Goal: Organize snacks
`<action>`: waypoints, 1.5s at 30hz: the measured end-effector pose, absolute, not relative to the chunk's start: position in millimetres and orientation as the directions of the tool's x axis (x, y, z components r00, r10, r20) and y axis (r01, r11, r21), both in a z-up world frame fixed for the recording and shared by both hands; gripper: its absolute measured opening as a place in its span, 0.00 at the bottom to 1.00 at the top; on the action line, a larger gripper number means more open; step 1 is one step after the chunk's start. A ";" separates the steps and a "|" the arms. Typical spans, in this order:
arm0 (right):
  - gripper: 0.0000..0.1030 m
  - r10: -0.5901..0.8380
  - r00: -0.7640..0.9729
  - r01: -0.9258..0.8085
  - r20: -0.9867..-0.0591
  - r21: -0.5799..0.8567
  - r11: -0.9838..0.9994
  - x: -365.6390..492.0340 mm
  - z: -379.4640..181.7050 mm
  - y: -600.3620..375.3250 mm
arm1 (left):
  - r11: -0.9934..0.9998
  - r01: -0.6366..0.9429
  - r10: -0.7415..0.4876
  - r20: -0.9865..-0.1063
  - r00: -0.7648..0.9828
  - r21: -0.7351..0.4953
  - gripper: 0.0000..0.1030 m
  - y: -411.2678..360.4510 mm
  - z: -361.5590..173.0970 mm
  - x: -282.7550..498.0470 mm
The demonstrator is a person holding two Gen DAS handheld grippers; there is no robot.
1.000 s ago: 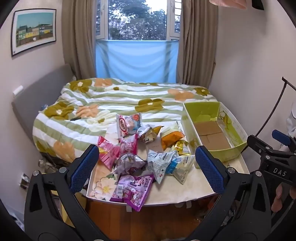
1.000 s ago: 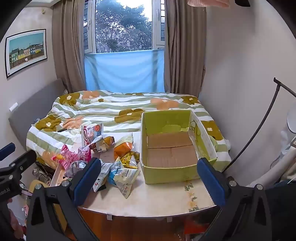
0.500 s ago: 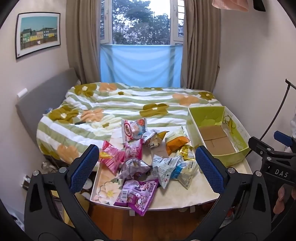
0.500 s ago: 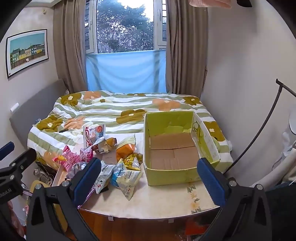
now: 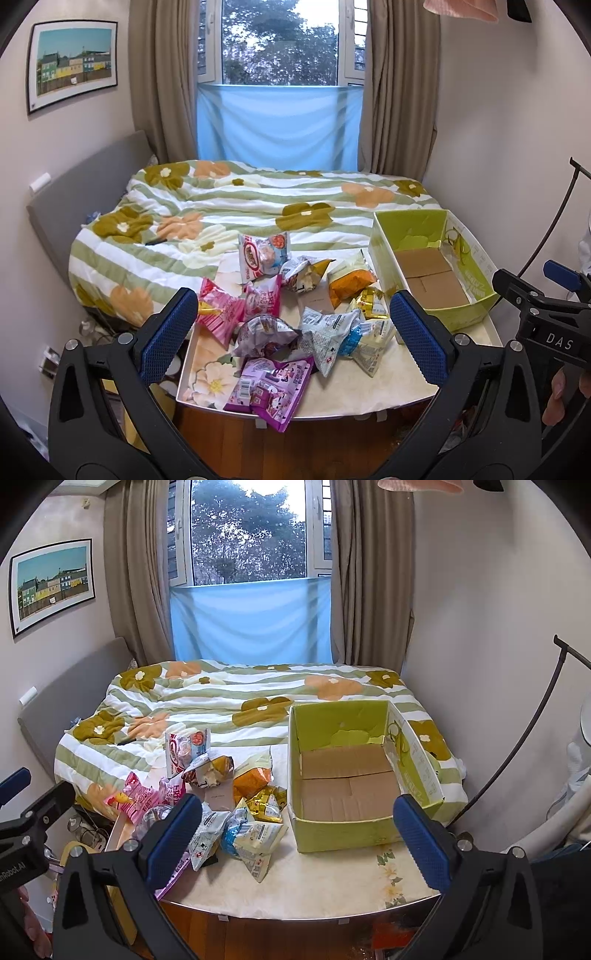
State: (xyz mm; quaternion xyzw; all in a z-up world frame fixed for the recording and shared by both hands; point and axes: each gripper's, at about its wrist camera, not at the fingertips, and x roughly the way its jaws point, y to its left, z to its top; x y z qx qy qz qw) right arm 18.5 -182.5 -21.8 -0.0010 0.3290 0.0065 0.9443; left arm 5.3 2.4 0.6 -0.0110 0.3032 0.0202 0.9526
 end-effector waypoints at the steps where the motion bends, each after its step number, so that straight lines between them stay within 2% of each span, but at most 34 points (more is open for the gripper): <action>1: 1.00 0.014 0.783 -0.013 -0.622 0.006 1.000 19.0 -21.9 -182.9 | 0.999 -0.046 0.032 -0.579 0.815 -0.009 1.00 2.6 0.6 5.2; 45: 1.00 0.040 0.783 -0.037 -0.621 0.018 0.999 18.9 -17.8 -184.3 | 0.999 -0.047 0.032 -0.572 0.820 -0.011 1.00 -6.3 3.9 2.1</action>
